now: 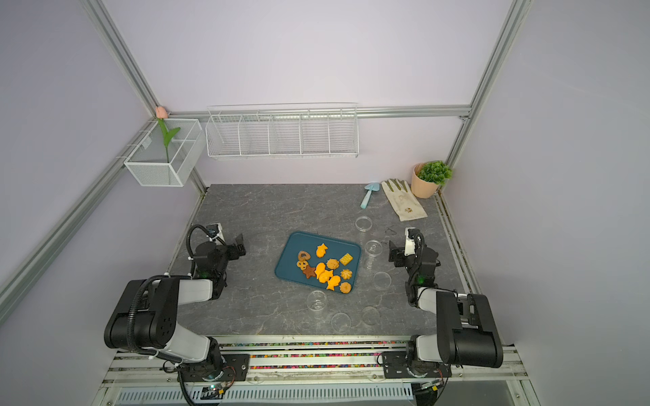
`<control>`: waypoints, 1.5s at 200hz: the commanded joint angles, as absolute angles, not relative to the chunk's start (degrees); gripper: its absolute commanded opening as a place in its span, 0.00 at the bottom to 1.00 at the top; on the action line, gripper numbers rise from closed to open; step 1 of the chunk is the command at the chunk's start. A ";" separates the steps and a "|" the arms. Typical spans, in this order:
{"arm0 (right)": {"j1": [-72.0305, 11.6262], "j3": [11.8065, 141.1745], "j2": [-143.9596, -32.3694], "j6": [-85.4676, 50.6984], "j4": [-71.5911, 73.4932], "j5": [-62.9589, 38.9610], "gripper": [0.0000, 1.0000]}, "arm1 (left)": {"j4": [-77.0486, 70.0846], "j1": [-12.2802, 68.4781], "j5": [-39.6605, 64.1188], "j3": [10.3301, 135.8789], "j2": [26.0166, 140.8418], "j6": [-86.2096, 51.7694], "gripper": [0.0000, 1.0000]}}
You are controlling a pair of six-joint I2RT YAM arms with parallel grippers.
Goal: Pour the cookies out of the jar
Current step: Reset both arms
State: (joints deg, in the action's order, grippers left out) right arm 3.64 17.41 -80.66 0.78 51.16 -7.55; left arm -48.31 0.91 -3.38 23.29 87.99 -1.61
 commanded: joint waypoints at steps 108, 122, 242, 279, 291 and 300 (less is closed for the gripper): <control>3.42 16.76 -86.48 3.80 58.36 -10.29 0.88 | -50.37 0.68 -3.71 22.89 88.51 -0.68 0.99; 3.31 16.79 -86.66 3.92 58.44 -10.37 0.88 | -50.36 0.62 -3.73 22.91 88.52 -0.70 0.99; 2.91 18.50 -87.20 4.14 55.87 -9.70 0.88 | -50.46 0.67 -3.78 22.91 88.51 -0.70 0.99; 2.46 19.57 -87.52 4.45 54.16 -8.80 0.88 | -50.53 0.63 -3.76 22.88 88.51 -0.70 0.99; 2.37 19.84 -87.46 4.41 53.71 -8.72 0.88 | -50.53 0.63 -3.71 22.87 88.51 -0.70 0.99; 2.33 19.93 -87.51 4.37 53.53 -8.66 0.88 | -50.52 0.62 -3.73 22.91 88.51 -0.70 0.99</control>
